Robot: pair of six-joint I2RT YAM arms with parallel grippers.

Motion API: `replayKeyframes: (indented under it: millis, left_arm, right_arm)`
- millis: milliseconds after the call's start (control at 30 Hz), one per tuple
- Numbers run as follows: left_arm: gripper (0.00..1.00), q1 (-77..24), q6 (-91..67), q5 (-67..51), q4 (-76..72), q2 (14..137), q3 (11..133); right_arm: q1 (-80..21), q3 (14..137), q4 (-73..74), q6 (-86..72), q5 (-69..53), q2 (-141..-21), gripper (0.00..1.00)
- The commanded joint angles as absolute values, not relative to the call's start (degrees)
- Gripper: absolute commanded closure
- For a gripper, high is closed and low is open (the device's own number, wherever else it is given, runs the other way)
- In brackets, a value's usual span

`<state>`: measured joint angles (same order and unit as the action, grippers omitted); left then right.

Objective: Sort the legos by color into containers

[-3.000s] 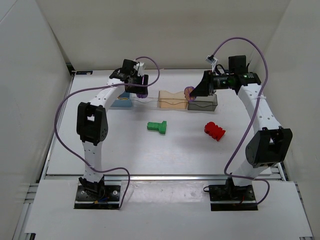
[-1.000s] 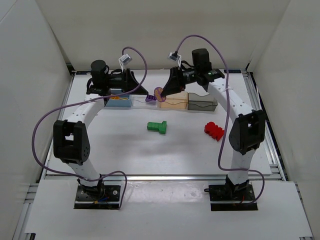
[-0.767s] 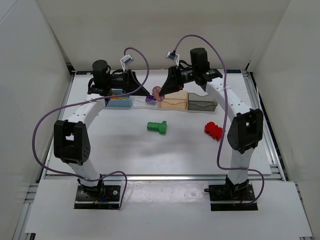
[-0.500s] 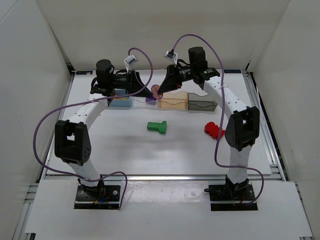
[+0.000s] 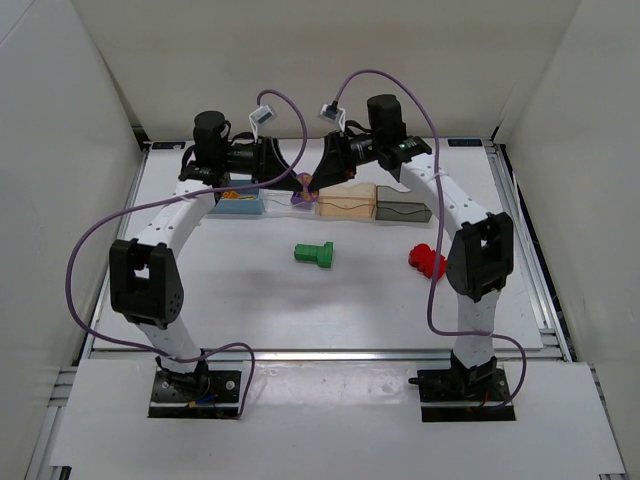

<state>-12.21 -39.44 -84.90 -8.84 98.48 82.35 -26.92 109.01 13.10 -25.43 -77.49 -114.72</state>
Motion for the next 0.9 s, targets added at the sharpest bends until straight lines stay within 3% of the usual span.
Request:
replayKeyframes:
  millis: [0, 167, 300, 467, 767, 867]
  left_arm:
    - [0.42, -12.7, -32.2, -87.1, -0.6, 98.7, 86.0]
    - [0.75, -13.0, -23.5, -83.9, 11.6, 99.2, 88.3]
    - [0.89, -13.0, -14.1, -78.9, 22.6, 98.1, 90.1]
    - [0.90, -12.9, -2.4, -73.4, 32.9, 94.3, 87.7]
    - [0.90, -9.3, -0.3, -71.8, 33.5, 86.6, 79.4]
    - [0.90, -8.8, -1.4, -62.5, 31.7, 84.0, 76.7]
  right_arm:
    - [-27.2, 111.9, 11.0, -25.8, -78.6, -114.6, 1.00]
    - [-27.2, 112.1, 11.0, -25.8, -78.4, -114.8, 1.00]
    - [-27.1, 112.3, 14.3, -22.7, -76.8, -114.3, 1.00]
    - [-23.6, 112.0, 18.2, -18.7, -74.8, -112.4, 1.00]
    - [-11.9, 105.7, 27.1, -10.7, -75.1, -106.1, 1.00]
    - [-8.7, 103.5, 31.4, -6.1, -73.4, -103.7, 1.00]
